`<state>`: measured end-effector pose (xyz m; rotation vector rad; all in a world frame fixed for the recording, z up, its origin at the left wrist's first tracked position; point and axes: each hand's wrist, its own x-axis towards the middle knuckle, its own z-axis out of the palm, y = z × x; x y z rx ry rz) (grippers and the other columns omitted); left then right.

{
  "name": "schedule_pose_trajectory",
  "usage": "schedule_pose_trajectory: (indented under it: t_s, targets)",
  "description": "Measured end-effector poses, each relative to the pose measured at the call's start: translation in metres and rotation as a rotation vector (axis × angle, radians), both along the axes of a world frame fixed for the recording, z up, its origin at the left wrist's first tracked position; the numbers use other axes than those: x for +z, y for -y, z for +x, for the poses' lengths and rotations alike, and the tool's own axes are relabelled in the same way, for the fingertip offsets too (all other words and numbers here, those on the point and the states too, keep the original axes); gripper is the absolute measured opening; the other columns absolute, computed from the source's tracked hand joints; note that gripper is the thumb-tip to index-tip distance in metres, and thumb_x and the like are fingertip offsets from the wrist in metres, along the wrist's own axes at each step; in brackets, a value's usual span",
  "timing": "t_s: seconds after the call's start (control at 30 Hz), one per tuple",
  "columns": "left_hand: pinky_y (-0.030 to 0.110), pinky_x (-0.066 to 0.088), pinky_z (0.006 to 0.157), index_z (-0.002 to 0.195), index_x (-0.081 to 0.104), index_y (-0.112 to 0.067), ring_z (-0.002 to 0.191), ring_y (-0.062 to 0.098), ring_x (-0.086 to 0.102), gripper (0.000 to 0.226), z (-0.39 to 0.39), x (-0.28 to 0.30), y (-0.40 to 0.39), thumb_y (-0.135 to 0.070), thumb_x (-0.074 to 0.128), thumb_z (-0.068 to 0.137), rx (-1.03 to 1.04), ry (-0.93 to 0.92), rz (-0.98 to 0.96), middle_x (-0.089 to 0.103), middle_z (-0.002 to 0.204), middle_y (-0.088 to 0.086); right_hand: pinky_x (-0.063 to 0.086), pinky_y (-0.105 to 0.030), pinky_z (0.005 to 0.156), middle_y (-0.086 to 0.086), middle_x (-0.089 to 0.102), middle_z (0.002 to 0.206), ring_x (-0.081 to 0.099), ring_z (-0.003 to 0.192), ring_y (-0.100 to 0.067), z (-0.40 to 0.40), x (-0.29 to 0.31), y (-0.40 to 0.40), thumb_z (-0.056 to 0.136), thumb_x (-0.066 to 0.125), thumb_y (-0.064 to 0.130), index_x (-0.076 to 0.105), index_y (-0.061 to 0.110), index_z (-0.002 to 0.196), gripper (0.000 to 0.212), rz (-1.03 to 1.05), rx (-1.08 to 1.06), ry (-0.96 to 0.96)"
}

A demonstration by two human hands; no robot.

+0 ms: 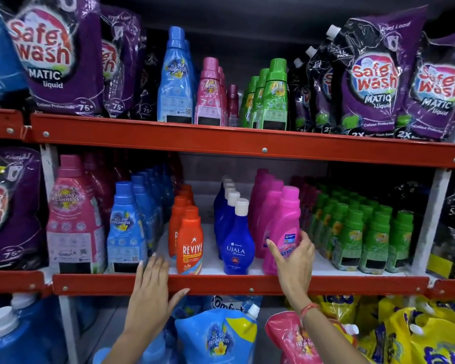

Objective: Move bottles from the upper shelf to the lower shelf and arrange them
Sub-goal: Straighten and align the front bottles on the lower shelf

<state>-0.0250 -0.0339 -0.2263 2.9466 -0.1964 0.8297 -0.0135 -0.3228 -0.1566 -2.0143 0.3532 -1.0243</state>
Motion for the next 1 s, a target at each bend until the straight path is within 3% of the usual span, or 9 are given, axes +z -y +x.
schedule_pose_trajectory:
  t_s: [0.13,0.23,0.4,0.53,0.6,0.7,0.77,0.87,1.0]
  targets:
    - [0.036,0.003,0.119,0.128,0.052,-0.001,0.131,0.030,0.046,0.084,-0.003,0.007,-0.001,-0.067,0.019,0.088,-0.069,-0.058,-0.088,0.057,0.132,0.016,0.030,-0.019,0.100,-0.007,0.049,0.131,0.043,0.121,-0.022,-0.021,0.013,-0.035,0.089,0.064,0.026,0.047,0.010,0.130,0.047,-0.037,0.065,0.359]
    - [0.029,-0.008,0.119,0.146,0.026,-0.006,0.145,0.018,0.020,0.086,-0.009,0.019,0.002,-0.059,0.019,0.079,-0.129,-0.010,-0.298,0.031,0.154,0.010,0.043,-0.025,0.097,0.004,0.057,0.116,0.053,0.112,-0.010,-0.036,0.019,-0.072,0.097,0.053,0.021,0.055,0.019,0.116,0.020,-0.006,0.367,0.411]
    - [0.033,0.013,0.119,0.150,0.020,-0.019,0.143,0.010,0.020,0.065,-0.018,0.047,0.021,-0.053,0.028,0.095,-0.239,-0.088,-0.932,0.022,0.157,-0.004,0.039,-0.004,0.088,0.018,0.058,0.121,0.052,0.107,0.007,-0.040,0.021,-0.121,0.100,0.038,0.044,0.054,0.021,0.132,0.043,0.205,0.832,-0.096]
    - [0.041,0.016,0.120,0.147,0.027,-0.032,0.142,0.012,0.027,0.103,-0.010,0.063,0.018,-0.092,0.017,0.065,-0.360,-0.282,-1.327,0.031,0.152,-0.011,0.035,-0.030,0.111,0.004,0.063,0.126,0.055,0.120,-0.012,-0.006,0.013,-0.142,0.081,0.023,0.081,0.061,0.030,0.124,0.077,0.444,0.860,-0.394]
    - [0.042,0.020,0.119,0.149,0.025,-0.022,0.140,0.019,0.032,0.132,-0.008,0.071,0.014,-0.101,0.018,0.044,-0.396,-0.327,-1.387,0.035,0.150,-0.001,0.037,-0.034,0.111,-0.001,0.063,0.127,0.056,0.122,-0.017,0.003,0.016,-0.141,0.079,0.020,0.083,0.060,0.022,0.126,0.087,0.540,0.839,-0.445]
    - [0.041,0.022,0.118,0.147,0.025,-0.016,0.140,0.021,0.033,0.153,-0.013,0.083,0.014,-0.105,0.020,0.023,-0.454,-0.395,-1.382,0.030,0.154,0.006,0.042,-0.019,0.077,0.007,0.067,0.068,0.057,0.074,-0.006,0.006,0.022,-0.135,0.094,0.016,0.065,0.061,0.019,0.072,0.068,0.595,0.846,-0.471]
    - [0.039,0.021,0.117,0.147,0.026,-0.017,0.139,0.020,0.033,0.157,-0.018,0.088,0.014,-0.105,0.019,0.018,-0.478,-0.464,-1.336,0.032,0.153,0.006,0.041,-0.023,0.086,0.002,0.069,0.079,0.061,0.079,-0.009,0.009,0.020,-0.131,0.095,0.013,0.062,0.066,0.014,0.080,0.073,0.594,0.847,-0.480]
    - [0.033,0.022,0.114,0.147,0.026,-0.017,0.136,0.016,0.035,0.156,-0.017,0.086,0.010,-0.105,0.018,0.019,-0.501,-0.514,-1.292,0.035,0.151,0.006,0.041,-0.027,0.091,-0.016,0.067,0.114,0.064,0.104,-0.024,0.005,0.021,-0.133,0.097,0.013,0.058,0.064,-0.003,0.114,0.082,0.609,0.848,-0.473]
    - [0.013,0.034,0.098,0.145,0.029,-0.025,0.126,0.006,0.044,0.134,-0.017,0.091,0.004,-0.102,0.015,0.037,-0.523,-0.536,-1.250,0.044,0.135,-0.012,0.041,-0.028,0.092,-0.021,0.063,0.128,0.065,0.099,-0.023,0.002,0.021,-0.144,0.096,0.012,0.060,0.064,0.000,0.116,0.082,0.634,0.883,-0.478]
